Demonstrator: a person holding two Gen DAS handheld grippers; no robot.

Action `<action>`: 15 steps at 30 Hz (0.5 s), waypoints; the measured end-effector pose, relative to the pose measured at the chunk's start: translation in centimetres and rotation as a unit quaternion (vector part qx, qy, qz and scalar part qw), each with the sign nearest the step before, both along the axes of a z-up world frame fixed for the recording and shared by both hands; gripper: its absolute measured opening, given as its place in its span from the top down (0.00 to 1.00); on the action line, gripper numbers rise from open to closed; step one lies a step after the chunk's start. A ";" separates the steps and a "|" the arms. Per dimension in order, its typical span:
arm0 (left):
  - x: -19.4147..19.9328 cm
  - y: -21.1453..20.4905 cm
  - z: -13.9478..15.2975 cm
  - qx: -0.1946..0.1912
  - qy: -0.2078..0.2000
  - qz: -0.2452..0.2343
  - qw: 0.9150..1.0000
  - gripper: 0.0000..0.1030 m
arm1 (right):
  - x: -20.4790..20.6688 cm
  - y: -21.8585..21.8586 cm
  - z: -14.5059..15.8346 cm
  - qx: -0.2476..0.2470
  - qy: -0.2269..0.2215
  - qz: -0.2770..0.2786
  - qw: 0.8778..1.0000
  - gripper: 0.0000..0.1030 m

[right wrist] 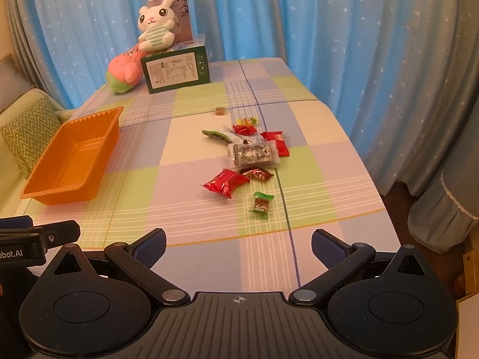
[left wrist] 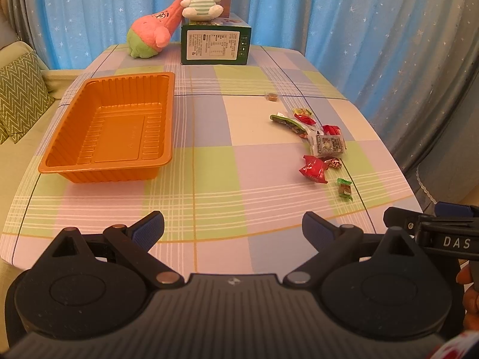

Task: Organize snacks

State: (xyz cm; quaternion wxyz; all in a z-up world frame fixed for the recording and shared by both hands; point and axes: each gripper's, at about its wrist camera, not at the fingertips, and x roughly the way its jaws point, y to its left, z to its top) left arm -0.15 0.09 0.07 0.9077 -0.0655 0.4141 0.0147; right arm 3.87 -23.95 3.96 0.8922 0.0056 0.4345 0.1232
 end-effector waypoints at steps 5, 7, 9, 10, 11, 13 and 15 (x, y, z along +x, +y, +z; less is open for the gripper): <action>0.0 0.0 0.0 -0.002 0.001 -0.001 1.000 0.05 | 0.0 -0.1 0.0 0.000 0.000 0.000 1.000 0.00; 0.1 -0.1 0.0 -0.002 0.001 -0.001 1.000 0.05 | 0.0 -0.1 0.0 0.000 0.000 0.000 1.000 0.00; 0.1 -0.1 0.0 -0.002 0.001 -0.001 1.000 0.05 | 0.0 -0.2 0.0 0.000 0.000 0.000 1.000 0.00; 0.1 -0.1 0.0 -0.002 0.001 -0.001 1.000 0.05 | 0.0 -0.1 0.0 0.000 0.000 0.000 1.000 0.00; 0.0 -0.1 0.0 -0.002 0.001 -0.001 1.000 0.05 | 0.0 -0.1 0.0 0.000 0.000 0.000 1.000 0.00; 0.0 -0.1 0.0 -0.002 0.000 -0.001 1.000 0.05 | 0.0 -0.1 0.0 0.000 -0.001 0.000 1.000 0.00; 0.1 -0.1 0.0 -0.003 0.001 -0.002 1.000 0.05 | 0.0 -0.2 0.0 0.000 -0.001 -0.001 1.000 0.00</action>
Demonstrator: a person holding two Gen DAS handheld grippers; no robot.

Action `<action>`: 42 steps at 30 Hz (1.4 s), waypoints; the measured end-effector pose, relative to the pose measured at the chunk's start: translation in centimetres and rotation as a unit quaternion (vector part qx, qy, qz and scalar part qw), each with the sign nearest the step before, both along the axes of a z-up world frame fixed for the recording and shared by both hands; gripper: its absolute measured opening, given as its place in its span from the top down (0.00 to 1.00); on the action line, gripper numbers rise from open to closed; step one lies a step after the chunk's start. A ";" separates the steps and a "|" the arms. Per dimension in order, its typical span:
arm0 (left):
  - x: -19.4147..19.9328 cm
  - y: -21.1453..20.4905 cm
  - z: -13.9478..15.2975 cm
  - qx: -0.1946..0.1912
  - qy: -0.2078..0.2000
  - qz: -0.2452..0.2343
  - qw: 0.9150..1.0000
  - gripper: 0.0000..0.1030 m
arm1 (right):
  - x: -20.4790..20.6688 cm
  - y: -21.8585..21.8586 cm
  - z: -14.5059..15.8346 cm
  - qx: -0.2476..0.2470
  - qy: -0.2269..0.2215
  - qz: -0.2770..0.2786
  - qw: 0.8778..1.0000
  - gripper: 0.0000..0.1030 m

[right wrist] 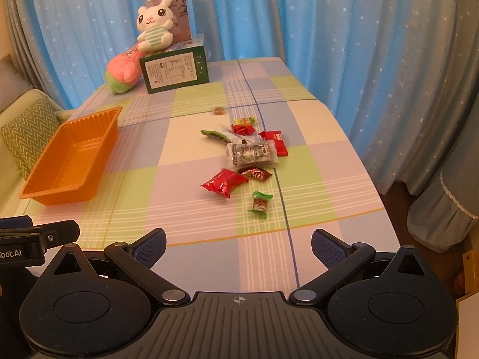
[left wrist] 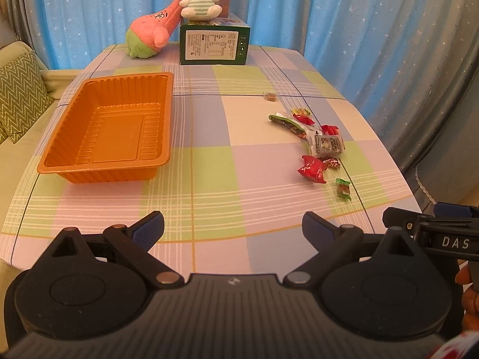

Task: Organize snacks

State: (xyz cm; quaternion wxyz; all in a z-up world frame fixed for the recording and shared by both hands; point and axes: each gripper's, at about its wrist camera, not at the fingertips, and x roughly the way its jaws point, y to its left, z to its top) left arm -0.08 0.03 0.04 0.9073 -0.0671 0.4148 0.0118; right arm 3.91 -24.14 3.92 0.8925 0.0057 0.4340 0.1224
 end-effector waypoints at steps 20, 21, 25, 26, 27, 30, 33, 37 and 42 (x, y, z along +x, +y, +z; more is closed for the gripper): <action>0.2 -0.1 0.0 -0.003 0.000 -0.003 1.000 0.05 | 0.0 -0.3 0.0 -0.002 0.000 -0.002 1.000 0.00; 0.1 -0.1 0.0 -0.002 0.000 -0.003 1.000 0.05 | 0.0 -0.4 0.0 -0.002 0.000 -0.002 1.000 0.00; 0.2 -0.2 0.0 -0.002 0.000 -0.003 1.000 0.05 | 0.1 -0.4 0.0 -0.003 0.001 -0.002 1.000 0.00; 0.1 -0.1 0.0 -0.003 0.000 -0.003 1.000 0.05 | 0.1 -0.5 0.0 -0.004 0.001 -0.002 1.000 0.00; 0.2 -0.2 0.0 -0.003 0.000 -0.003 1.000 0.05 | 0.1 -0.5 0.0 -0.004 0.001 -0.002 1.000 0.00; 0.2 -0.1 0.0 -0.003 0.000 -0.003 1.000 0.05 | 0.1 -0.4 0.0 -0.003 0.000 -0.002 1.000 0.00; 0.2 -0.1 0.0 -0.003 0.000 -0.003 1.000 0.05 | 0.1 -0.5 0.0 -0.003 0.000 -0.002 1.000 0.00; 0.2 -0.1 0.1 -0.002 0.000 -0.003 1.000 0.05 | 0.1 -0.4 0.0 -0.004 0.001 -0.002 1.000 0.00; 0.2 -0.2 0.0 -0.003 0.000 -0.003 1.000 0.05 | 0.1 -0.6 -0.1 -0.003 0.000 -0.002 1.000 0.00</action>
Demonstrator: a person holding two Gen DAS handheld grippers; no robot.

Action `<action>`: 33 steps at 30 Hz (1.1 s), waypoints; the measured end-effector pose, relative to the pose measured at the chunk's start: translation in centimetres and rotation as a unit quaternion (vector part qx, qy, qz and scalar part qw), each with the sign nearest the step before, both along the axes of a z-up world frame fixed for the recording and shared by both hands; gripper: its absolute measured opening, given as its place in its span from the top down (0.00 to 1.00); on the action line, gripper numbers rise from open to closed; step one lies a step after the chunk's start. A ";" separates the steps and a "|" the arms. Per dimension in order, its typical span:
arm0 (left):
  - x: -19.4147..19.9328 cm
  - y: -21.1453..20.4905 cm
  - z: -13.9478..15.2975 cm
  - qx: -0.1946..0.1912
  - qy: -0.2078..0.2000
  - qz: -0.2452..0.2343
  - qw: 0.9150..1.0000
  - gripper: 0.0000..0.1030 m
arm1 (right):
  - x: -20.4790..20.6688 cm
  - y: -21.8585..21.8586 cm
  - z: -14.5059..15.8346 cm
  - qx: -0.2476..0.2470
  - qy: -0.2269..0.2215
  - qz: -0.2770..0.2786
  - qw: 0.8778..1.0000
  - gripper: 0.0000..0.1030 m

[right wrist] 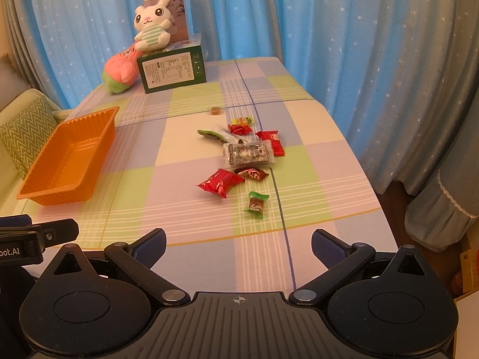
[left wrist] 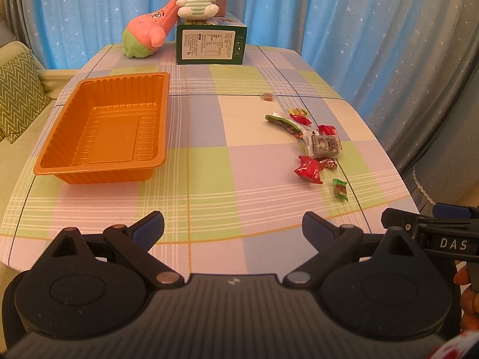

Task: Organize snacks

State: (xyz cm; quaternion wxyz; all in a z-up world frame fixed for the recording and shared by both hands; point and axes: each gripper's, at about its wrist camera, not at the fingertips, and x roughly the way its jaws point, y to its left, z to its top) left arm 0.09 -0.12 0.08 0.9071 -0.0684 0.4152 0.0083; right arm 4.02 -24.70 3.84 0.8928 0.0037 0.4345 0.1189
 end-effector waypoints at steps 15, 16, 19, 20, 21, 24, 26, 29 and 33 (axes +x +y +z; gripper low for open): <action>1.7 -0.4 -1.1 -0.010 0.008 -0.012 1.000 0.07 | 0.8 -2.0 -1.2 0.012 -0.010 -0.039 0.999 0.01; 2.1 -0.5 -1.5 -0.011 0.008 -0.016 1.000 0.08 | 1.0 -2.0 -1.4 0.013 -0.011 -0.045 0.999 0.01; 3.5 -1.1 -2.1 -0.014 0.011 -0.028 0.999 0.09 | 1.7 -2.5 -2.1 0.021 -0.019 -0.061 0.998 0.01; 4.0 -1.3 -2.4 -0.014 0.011 -0.033 0.999 0.09 | 1.9 -2.6 -2.4 0.023 -0.021 -0.066 0.997 0.01; 4.6 -1.5 -2.6 -0.013 0.013 -0.036 0.999 0.10 | 2.2 -2.8 -2.6 0.028 -0.023 -0.072 0.997 0.02; 6.2 -1.9 -3.3 -0.015 0.017 -0.045 0.999 0.10 | 3.2 -2.9 -3.5 0.035 -0.020 -0.082 0.996 0.17; 7.3 -2.1 -3.8 -0.018 0.020 -0.050 0.998 0.10 | 4.0 -2.8 -4.3 0.037 -0.016 -0.085 0.996 0.20; 9.0 -2.4 -4.5 -0.015 0.022 -0.059 0.998 0.11 | 5.4 -2.6 -5.7 0.041 -0.012 -0.088 0.995 0.31; 11.1 -2.9 -5.6 -0.015 0.024 -0.073 0.997 0.13 | 7.2 -2.1 -7.8 0.050 0.000 -0.089 0.995 0.44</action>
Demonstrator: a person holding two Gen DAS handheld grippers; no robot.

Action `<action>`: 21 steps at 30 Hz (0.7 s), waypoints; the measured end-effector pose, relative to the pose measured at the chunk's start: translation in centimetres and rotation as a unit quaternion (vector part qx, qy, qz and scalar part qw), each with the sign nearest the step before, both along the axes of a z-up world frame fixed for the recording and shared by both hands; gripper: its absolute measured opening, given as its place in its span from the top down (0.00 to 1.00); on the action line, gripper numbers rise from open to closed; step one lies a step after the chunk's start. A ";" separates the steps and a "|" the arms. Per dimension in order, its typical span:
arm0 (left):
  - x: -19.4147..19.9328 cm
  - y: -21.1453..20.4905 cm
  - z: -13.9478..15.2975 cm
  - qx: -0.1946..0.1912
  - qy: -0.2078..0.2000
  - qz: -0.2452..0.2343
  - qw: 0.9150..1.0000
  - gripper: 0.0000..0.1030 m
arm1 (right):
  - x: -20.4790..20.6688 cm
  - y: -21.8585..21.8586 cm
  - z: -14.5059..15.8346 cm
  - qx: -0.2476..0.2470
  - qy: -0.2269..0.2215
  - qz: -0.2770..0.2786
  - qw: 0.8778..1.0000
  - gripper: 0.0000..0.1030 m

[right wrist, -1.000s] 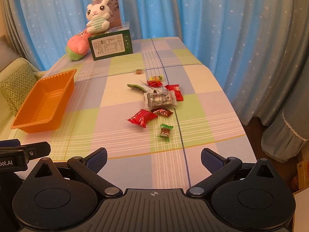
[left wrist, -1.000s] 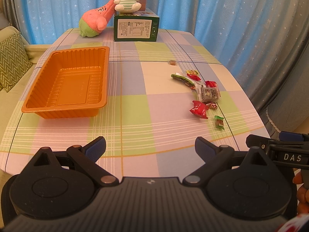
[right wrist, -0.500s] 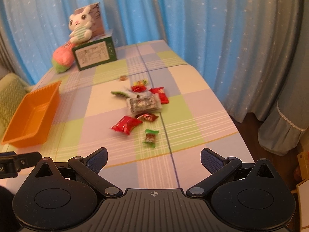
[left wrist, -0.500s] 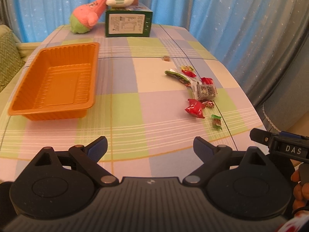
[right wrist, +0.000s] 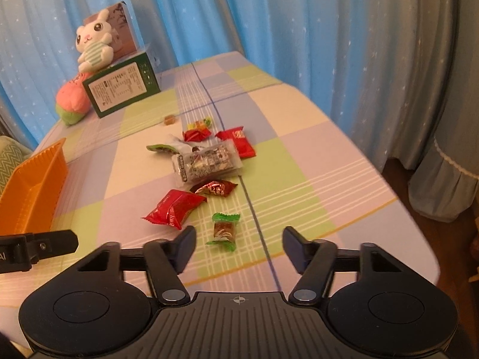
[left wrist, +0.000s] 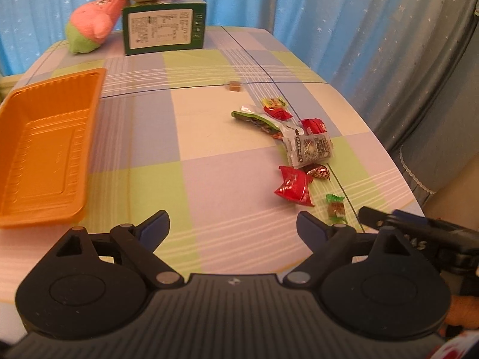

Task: Organize snacks
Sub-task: 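Grasp the green-wrapped candy with the right tool while the left tool grasps a red candy packet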

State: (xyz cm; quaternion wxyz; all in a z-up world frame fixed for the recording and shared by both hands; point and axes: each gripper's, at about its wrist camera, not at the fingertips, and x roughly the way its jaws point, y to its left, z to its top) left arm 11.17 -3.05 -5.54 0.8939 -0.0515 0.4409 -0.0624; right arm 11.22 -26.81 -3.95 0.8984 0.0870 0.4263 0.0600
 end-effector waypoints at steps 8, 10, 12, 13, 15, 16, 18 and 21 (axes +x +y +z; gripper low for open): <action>3.0 -0.7 -1.6 -0.002 0.008 -0.023 1.000 0.17 | 2.8 1.7 -3.0 -0.003 0.016 0.014 1.000 0.61; 3.4 -0.8 -1.7 -0.003 0.009 -0.028 1.000 0.19 | 3.2 2.0 -3.6 -0.011 0.016 0.016 1.000 0.64; 3.8 -1.0 -1.9 -0.002 0.010 -0.034 0.999 0.21 | 3.5 2.2 -4.0 -0.017 0.017 0.017 1.000 0.69; 3.9 -1.1 -2.0 -0.003 0.010 -0.037 0.999 0.22 | 3.5 2.2 -4.1 -0.019 0.018 0.017 1.000 0.73; 4.2 -1.4 -2.1 -0.004 0.011 -0.045 0.999 0.24 | 3.6 2.1 -4.3 -0.019 0.019 0.018 0.999 0.80; 4.2 -1.5 -2.2 -0.004 0.012 -0.049 0.999 0.26 | 3.6 2.1 -4.4 -0.019 0.019 0.017 0.999 0.80; 4.5 -2.1 -2.3 -0.005 0.013 -0.061 0.998 0.29 | 3.5 1.8 -4.2 -0.018 0.013 0.012 1.000 0.80; 5.0 -3.1 -2.5 -0.013 0.013 -0.084 0.996 0.35 | 3.2 1.2 -3.6 -0.017 -0.001 -0.005 1.000 0.80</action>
